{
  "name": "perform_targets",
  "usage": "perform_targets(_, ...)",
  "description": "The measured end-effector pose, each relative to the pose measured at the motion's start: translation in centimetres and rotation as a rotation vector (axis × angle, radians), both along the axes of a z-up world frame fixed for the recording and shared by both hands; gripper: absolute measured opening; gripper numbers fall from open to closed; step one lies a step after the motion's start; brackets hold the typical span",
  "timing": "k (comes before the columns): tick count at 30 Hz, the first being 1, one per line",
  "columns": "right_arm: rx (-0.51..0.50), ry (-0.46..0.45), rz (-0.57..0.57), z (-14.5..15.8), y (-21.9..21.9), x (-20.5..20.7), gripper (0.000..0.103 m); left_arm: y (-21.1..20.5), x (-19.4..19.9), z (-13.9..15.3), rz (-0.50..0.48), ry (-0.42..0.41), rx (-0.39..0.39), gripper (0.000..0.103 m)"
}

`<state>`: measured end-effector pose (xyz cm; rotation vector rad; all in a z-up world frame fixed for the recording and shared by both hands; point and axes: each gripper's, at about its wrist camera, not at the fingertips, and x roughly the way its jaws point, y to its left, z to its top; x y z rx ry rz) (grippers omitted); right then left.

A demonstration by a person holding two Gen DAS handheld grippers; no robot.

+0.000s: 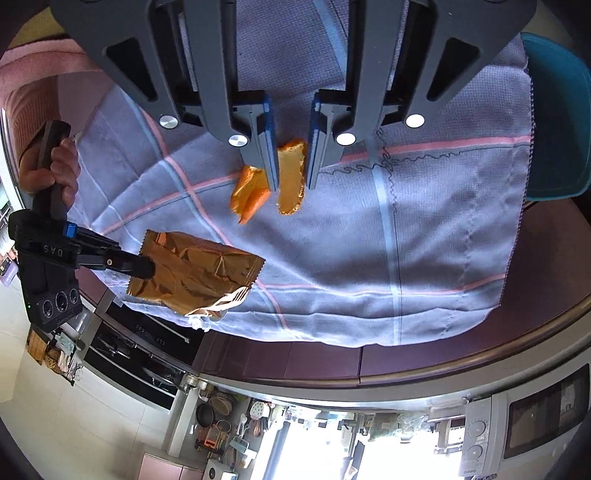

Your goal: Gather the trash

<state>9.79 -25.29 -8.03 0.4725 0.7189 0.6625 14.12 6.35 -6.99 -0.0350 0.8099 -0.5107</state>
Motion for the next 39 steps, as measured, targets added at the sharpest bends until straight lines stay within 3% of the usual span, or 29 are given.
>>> perform_targets(7,-0.008,0.011,0.006,-0.4,0.4,-0.1,0.002,-0.2,1.0,-1.5,-0.013,0.067,-0.01,0.04)
perform_targets(9,-0.009,0.014,0.006,-0.5,0.5,0.0,0.002,-0.4,1.4,-1.8,-0.023,0.079,-0.023,0.04)
perform_targets(11,-0.007,0.018,0.005,-0.7,0.6,-0.1,0.002,-0.5,1.8,-1.9,-0.027,0.086,-0.03,0.039)
perform_targets(14,-0.005,0.021,0.004,-0.9,0.6,-0.3,0.002,-0.8,1.9,-2.0,-0.031,0.096,-0.037,0.016)
perform_targets(16,-0.004,0.02,0.004,-0.9,0.6,-0.3,0.002,-0.8,1.7,-2.1,-0.023,0.09,-0.039,0.011)
perform_targets(21,-0.002,0.012,0.012,-0.6,0.8,-0.4,0.002,-0.8,0.9,-1.3,-0.016,0.054,-0.043,0.006)
perform_targets(39,0.04,-0.019,0.078,0.5,3.8,-0.1,0.002,2.6,-2.2,2.6,0.048,-0.064,-0.042,0.005)
